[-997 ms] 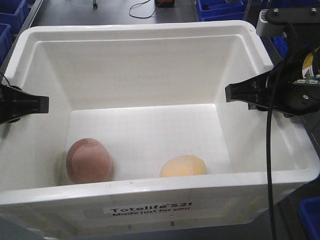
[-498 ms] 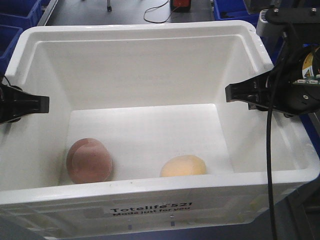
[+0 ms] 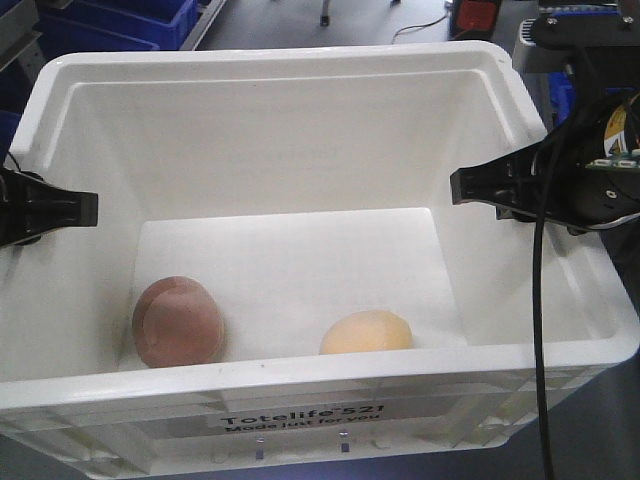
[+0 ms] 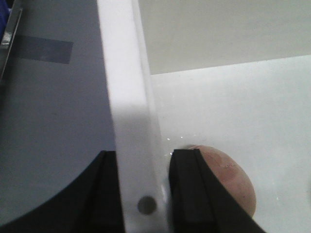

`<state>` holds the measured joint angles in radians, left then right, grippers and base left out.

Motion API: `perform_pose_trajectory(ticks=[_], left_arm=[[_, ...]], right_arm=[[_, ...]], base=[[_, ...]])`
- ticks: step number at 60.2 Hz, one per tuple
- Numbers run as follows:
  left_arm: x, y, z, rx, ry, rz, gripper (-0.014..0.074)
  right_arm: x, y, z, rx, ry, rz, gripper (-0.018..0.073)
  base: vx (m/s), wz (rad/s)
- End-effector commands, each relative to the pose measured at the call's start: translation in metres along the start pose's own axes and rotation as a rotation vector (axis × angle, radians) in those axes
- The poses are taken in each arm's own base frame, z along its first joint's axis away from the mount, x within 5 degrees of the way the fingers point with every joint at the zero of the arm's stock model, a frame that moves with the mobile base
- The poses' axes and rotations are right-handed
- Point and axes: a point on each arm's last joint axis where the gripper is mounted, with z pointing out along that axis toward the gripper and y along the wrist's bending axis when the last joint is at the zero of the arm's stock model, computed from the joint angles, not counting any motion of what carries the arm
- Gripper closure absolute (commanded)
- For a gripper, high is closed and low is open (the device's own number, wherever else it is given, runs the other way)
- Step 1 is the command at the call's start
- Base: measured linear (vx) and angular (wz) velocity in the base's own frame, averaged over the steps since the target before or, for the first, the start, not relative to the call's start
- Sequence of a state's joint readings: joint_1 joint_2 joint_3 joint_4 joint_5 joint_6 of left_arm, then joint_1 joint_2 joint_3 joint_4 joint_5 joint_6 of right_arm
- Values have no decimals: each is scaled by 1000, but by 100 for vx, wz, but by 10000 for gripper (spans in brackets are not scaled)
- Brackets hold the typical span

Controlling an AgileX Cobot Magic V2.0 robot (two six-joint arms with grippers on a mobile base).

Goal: Place moving items into box and shelve
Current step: 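Hold the tote rims with both grippers while aligning with the roller shelf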

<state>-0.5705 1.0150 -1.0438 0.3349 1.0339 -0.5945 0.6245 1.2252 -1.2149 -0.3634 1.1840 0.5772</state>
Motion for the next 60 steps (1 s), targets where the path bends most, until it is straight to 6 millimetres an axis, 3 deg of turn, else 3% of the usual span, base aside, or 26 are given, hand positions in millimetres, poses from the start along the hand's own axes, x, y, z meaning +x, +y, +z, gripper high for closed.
perform_pose_trajectory(ticks=[1, 60], left_arm=[[-16, 0, -17, 44, -166, 27, 502], [-16, 0, -17, 44, -166, 27, 502]], right_arm=[[-14, -9, -19, 12, -161, -1, 464], [-14, -9, -19, 12, -161, -1, 464]], base=[[12, 48], [13, 51]])
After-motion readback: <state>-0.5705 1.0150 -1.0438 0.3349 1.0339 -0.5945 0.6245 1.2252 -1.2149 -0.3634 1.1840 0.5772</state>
